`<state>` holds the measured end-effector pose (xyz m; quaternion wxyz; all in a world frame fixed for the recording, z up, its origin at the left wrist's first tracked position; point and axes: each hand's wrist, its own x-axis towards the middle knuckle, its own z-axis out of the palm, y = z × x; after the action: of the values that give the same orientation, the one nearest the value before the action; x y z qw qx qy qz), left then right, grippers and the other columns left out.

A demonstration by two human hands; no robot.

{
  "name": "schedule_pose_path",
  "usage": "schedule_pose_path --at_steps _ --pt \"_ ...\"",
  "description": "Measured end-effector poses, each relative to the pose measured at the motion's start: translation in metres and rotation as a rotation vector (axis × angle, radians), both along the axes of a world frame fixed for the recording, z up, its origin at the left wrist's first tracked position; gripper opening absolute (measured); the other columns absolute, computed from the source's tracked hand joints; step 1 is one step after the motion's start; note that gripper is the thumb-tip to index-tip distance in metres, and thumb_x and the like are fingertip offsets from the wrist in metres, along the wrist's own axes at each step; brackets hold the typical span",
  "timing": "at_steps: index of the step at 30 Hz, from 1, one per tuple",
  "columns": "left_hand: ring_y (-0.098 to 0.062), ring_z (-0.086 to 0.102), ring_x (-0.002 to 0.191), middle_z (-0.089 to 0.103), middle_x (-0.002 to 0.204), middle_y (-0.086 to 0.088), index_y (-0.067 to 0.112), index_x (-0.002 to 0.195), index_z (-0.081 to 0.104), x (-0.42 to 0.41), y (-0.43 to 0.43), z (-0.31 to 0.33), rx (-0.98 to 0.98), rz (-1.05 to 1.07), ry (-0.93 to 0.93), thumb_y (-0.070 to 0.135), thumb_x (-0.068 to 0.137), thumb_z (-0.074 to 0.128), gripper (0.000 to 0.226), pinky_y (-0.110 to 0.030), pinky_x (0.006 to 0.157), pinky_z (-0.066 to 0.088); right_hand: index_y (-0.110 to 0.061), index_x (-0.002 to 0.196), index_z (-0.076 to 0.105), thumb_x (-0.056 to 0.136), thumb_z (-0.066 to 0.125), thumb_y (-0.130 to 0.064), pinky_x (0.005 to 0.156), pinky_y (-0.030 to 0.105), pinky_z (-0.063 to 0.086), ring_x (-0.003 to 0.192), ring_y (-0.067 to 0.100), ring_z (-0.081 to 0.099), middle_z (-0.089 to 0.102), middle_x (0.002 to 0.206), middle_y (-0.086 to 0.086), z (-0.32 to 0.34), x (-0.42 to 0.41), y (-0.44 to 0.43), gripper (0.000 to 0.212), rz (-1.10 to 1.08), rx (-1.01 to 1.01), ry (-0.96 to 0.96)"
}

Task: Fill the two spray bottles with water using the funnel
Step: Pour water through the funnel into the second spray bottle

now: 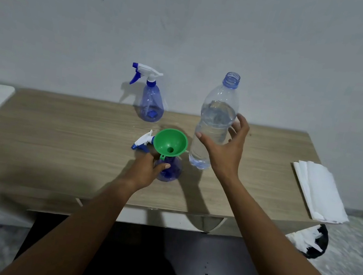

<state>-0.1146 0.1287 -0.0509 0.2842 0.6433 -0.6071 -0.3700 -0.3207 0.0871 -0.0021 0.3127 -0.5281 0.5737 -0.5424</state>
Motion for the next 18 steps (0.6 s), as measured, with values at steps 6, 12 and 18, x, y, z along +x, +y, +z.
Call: schedule_pose_path --at_steps 6,12,18 --pt "-0.024 0.064 0.101 0.07 0.106 -0.01 0.007 0.119 0.061 -0.004 -0.001 0.0 0.021 0.062 0.039 0.015 0.093 0.07 0.029 -0.036 0.091 0.05 -0.03 0.147 0.028 0.065 0.095 -0.031 0.096 0.036 0.053 0.121 0.013 0.055 0.05 0.138 -0.012 0.006 0.013 -0.025 0.106 0.015 -0.015 0.031" --pt "-0.026 0.066 0.099 0.072 0.106 -0.015 0.002 0.116 0.064 -0.005 -0.005 -0.005 0.066 0.06 -0.01 0.023 0.096 0.066 0.029 -0.036 0.087 0.05 -0.031 0.142 0.031 0.067 0.088 -0.026 0.09 0.042 0.058 0.109 0.016 0.059 0.052 0.127 -0.012 -0.001 0.02 -0.034 0.095 -0.071 -0.024 0.049" --pt "-0.018 0.064 0.093 0.071 0.106 -0.009 0.006 0.119 0.066 -0.005 -0.004 -0.004 0.02 0.029 -0.086 0.023 0.097 0.063 0.028 -0.02 0.072 0.039 -0.026 0.138 0.034 0.063 0.09 -0.029 0.088 0.042 0.058 0.101 0.011 0.059 0.052 0.117 -0.018 -0.005 0.028 -0.037 0.093 -0.152 -0.045 0.056"
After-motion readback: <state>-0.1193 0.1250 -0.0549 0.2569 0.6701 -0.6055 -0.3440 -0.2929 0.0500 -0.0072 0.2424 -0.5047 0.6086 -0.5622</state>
